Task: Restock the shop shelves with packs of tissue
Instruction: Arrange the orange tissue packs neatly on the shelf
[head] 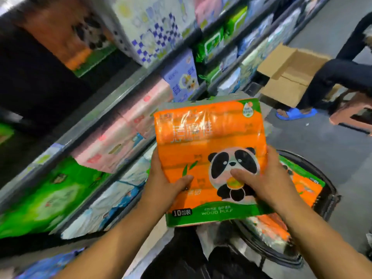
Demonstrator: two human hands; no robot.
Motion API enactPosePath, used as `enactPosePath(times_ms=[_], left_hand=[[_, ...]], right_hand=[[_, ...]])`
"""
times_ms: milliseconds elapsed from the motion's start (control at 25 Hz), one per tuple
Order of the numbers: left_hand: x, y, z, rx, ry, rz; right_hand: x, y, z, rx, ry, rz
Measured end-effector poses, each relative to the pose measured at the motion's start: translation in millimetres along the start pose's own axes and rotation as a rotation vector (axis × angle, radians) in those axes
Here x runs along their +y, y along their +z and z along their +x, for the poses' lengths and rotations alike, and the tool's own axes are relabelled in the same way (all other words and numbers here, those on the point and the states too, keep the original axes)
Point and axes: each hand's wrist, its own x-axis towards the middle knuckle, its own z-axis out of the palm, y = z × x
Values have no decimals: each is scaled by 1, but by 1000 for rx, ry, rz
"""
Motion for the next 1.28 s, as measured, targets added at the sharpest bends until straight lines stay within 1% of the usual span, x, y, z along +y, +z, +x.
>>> enactPosePath(times_ms=[120, 200, 280, 400, 480, 520, 680, 760, 880, 920, 1000, 1080, 1160, 1280], left_hand=[[7, -54, -1, 155, -43, -41], [11, -92, -1, 245, -57, -169], [16, -129, 1, 330, -52, -289], [18, -175, 9, 401, -66, -496], [16, -200, 20, 421, -73, -632], [14, -214, 25, 434, -74, -650], [10, -264, 52, 435, -121, -573], [12, -281, 66, 470, -132, -519], [16, -298, 79, 465, -149, -490], [17, -301, 81, 460, -157, -493], [18, -298, 85, 503, -147, -467], [20, -288, 87, 581, -47, -457], [25, -281, 88, 658, 100, -435], [31, -279, 92, 789, 315, -244]], right_hand=[[-59, 26, 18, -72, -136, -33], [-103, 45, 26, -108, -203, -42], [-147, 66, 32, -134, -243, 5], [-206, 96, 36, -122, -243, 165], [-237, 112, 41, -117, -210, 201], [-249, 121, 44, -128, -191, 207], [-284, 151, 57, -166, -194, 297], [-293, 162, 60, -167, -185, 331], [-306, 173, 63, -95, -142, 351], [-309, 175, 67, -50, -151, 368], [-314, 178, 72, 28, -205, 385], [-319, 180, 77, 87, -316, 361], [-325, 179, 78, 123, -462, 353], [-327, 175, 89, 158, -635, 337]])
